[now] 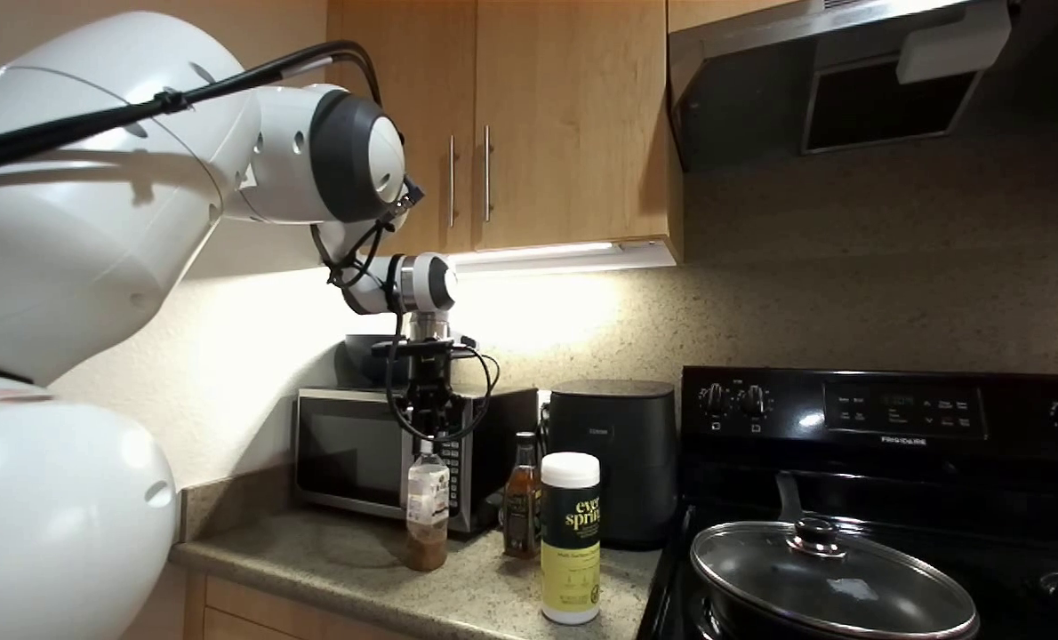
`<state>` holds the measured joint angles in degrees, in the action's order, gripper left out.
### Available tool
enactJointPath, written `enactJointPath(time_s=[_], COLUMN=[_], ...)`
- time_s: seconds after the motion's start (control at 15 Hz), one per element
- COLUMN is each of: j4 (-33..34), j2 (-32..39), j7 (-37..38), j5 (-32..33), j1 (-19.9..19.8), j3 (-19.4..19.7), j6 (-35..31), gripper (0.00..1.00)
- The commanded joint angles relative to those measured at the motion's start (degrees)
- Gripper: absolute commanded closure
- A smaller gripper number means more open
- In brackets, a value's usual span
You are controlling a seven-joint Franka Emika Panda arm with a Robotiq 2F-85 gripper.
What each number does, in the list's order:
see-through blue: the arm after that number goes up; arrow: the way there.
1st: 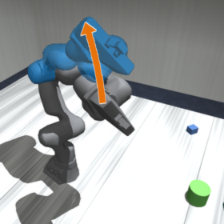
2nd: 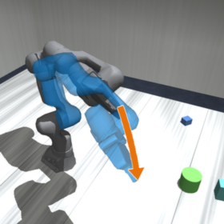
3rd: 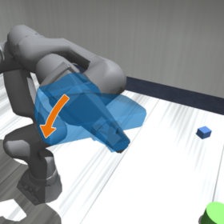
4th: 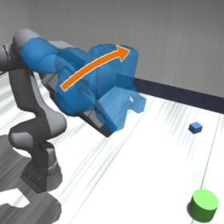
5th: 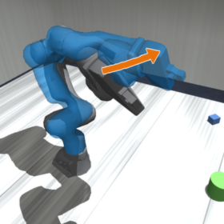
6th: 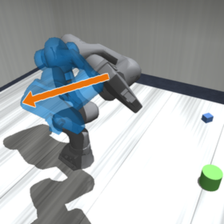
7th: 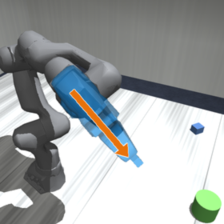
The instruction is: Move the oil bottle to the back, the plastic bottle to the right and then bring the oil bottle back
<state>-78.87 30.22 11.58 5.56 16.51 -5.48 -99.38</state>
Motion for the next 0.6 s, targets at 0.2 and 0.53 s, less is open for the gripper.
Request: enactJointPath(time_s=[0.2,0.53], j4=[-7.2,-12.3], j2=[-6.7,-11.7], j7=[5.0,9.4], j5=[3.8,4.0], j1=[-1.1,-2.7], j3=[3.6,5.0], j6=[-1.6,-1.7], gripper=[0.88,0.89])
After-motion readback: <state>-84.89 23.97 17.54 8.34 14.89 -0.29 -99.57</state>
